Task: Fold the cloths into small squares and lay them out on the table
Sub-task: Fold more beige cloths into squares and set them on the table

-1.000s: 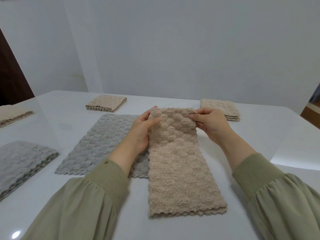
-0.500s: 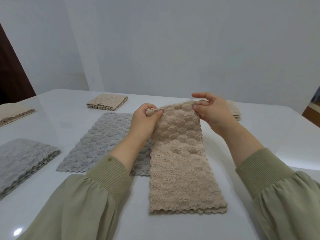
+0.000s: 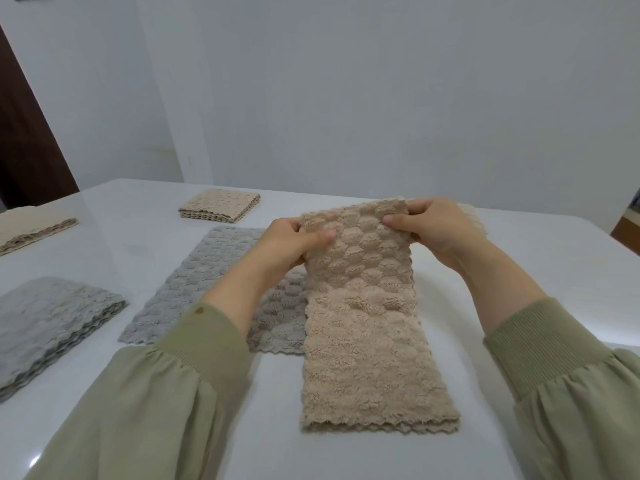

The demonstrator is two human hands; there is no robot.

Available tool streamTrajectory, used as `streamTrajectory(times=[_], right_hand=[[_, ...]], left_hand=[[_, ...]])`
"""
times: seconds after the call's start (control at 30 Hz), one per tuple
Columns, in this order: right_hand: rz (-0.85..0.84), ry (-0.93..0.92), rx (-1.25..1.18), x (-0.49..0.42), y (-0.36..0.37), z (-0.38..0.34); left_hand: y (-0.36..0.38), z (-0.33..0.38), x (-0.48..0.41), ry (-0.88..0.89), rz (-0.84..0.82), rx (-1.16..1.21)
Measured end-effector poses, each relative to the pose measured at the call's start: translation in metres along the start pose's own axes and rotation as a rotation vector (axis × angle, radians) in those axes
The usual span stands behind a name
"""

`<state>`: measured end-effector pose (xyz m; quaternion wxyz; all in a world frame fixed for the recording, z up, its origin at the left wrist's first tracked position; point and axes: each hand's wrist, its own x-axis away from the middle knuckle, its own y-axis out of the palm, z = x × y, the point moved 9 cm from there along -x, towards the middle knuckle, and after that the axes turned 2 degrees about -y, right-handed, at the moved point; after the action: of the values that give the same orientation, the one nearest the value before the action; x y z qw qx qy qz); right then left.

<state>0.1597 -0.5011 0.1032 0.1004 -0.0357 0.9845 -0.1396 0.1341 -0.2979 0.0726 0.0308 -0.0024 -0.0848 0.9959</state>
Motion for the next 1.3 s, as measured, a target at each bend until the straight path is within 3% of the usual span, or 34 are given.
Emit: streamTrajectory(times=[0.13,0.3,0.47,0.6,0.8,0.9,1.17,1.3], right_hand=[[-0.044,0.077,0.349,0.007,-0.010,-0.005],[-0.123,0.099,0.015,0.011,0.000,-0.013],[0.003,-0.119,-0.353,0.012,0.003,-0.047],[0.067,-0.207,-0.579,0.012,0.001,-0.055],[0.256,-0.043,-0.320,0.013,0.017,0.025],[0.328,-0.023,-0.122,0.025,0.019,0.048],[0.363,-0.051,-0.061,0.067,0.021,0.045],[0.337,-0.057,0.091,0.079,0.018,0.049]], left_hand=[[-0.012,0.008,0.000,0.011,0.031,-0.260],[-0.019,0.020,0.004,-0.011,0.066,-0.134],[-0.022,0.055,0.016,0.209,0.185,0.120],[-0.024,0.063,0.015,0.248,0.122,0.452],[-0.012,-0.011,0.003,-0.047,0.258,0.383],[-0.012,-0.032,0.005,-0.045,0.300,0.330],[-0.016,-0.046,0.036,-0.080,0.330,0.280],[-0.010,-0.051,0.050,-0.102,0.278,0.024]])
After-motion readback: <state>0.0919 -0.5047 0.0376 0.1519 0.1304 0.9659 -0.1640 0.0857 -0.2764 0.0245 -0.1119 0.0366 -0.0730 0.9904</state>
